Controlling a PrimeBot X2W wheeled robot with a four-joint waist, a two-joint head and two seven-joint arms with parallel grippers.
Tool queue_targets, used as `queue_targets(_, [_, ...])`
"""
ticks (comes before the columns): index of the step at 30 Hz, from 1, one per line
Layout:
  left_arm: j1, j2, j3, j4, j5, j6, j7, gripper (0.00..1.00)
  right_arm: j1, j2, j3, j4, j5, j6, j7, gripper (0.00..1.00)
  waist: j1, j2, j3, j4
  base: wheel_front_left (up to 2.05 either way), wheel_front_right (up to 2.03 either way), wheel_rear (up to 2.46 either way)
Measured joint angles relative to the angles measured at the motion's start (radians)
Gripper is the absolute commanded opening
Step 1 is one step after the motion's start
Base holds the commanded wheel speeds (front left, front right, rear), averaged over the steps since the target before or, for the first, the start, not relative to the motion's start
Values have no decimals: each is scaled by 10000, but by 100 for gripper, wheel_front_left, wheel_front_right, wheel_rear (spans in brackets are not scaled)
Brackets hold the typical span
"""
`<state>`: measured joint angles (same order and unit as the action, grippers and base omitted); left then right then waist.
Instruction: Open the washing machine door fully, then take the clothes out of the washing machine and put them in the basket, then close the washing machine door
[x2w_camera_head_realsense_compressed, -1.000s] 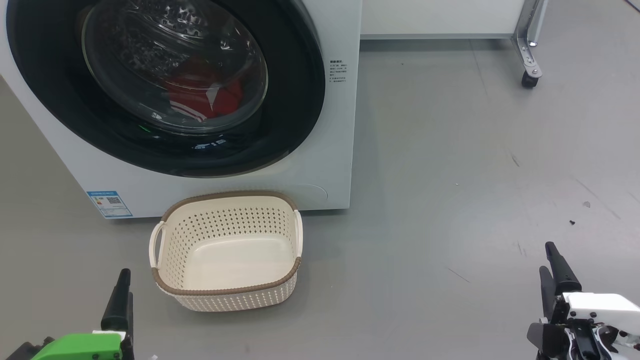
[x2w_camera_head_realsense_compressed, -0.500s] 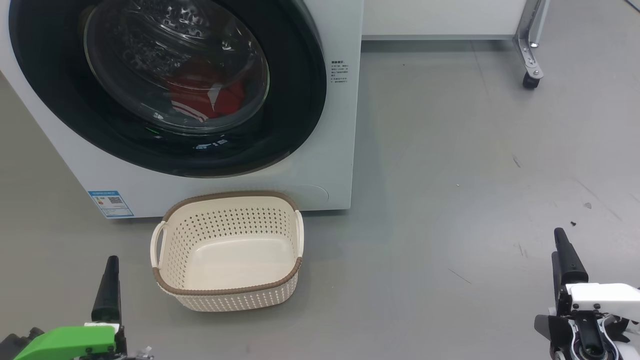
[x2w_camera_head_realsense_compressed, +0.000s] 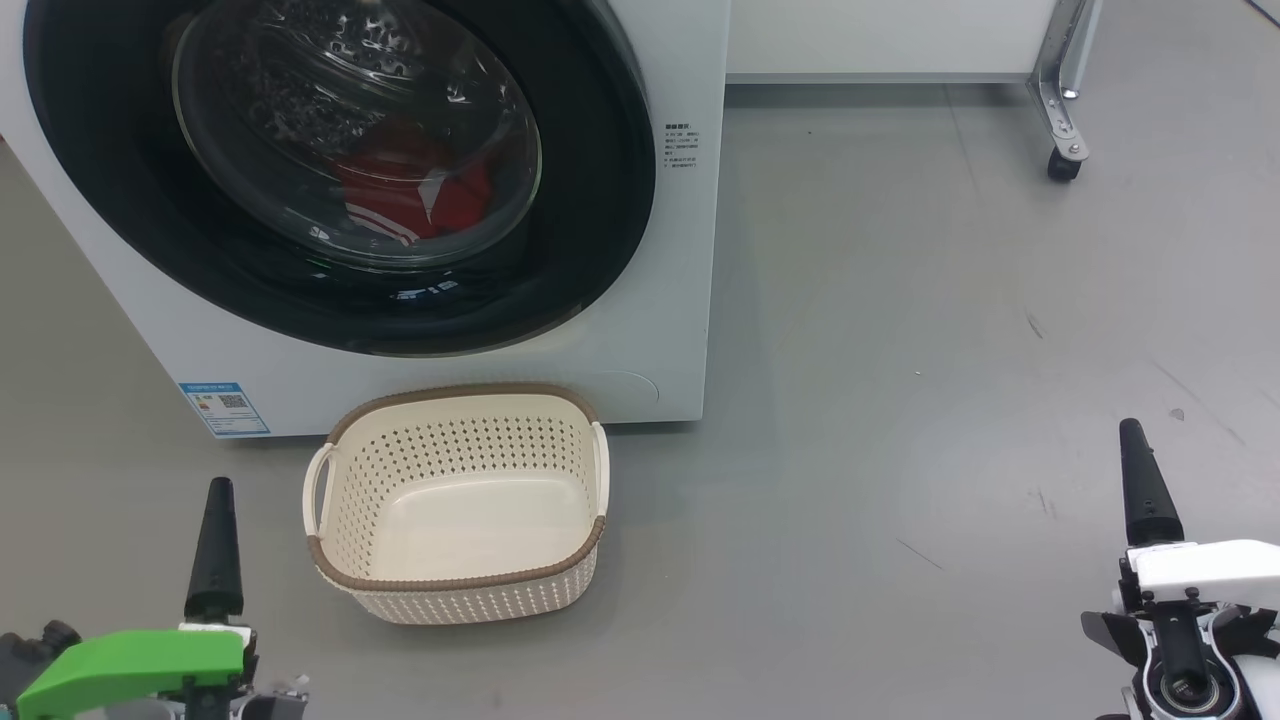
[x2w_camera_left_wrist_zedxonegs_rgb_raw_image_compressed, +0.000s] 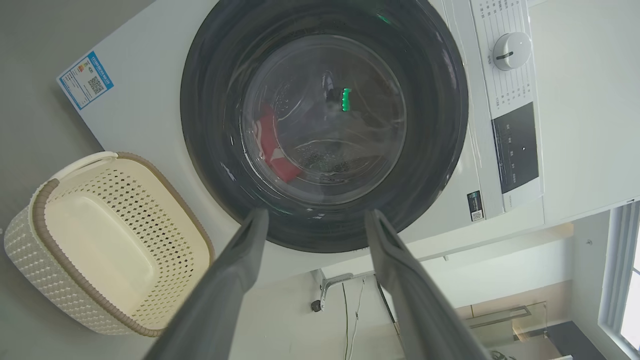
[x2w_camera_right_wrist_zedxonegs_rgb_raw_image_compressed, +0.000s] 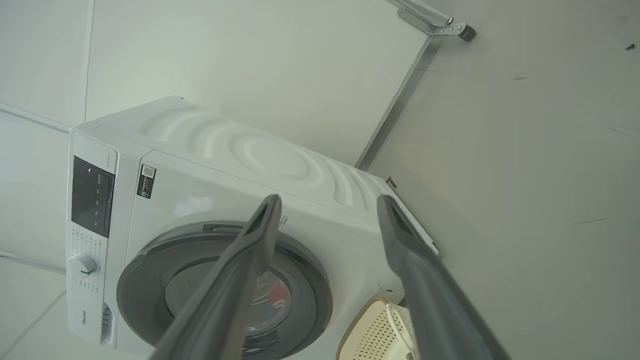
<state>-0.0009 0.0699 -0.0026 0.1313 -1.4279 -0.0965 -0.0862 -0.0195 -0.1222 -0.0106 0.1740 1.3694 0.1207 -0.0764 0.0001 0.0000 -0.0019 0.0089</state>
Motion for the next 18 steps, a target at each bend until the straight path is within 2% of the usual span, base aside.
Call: queue_targets(18, [5,-105,-734,-949,3218,581,-397,100,-21,-378,491,-520,-2140,-94,-408,100,0,0,6,-24,0,0,0])
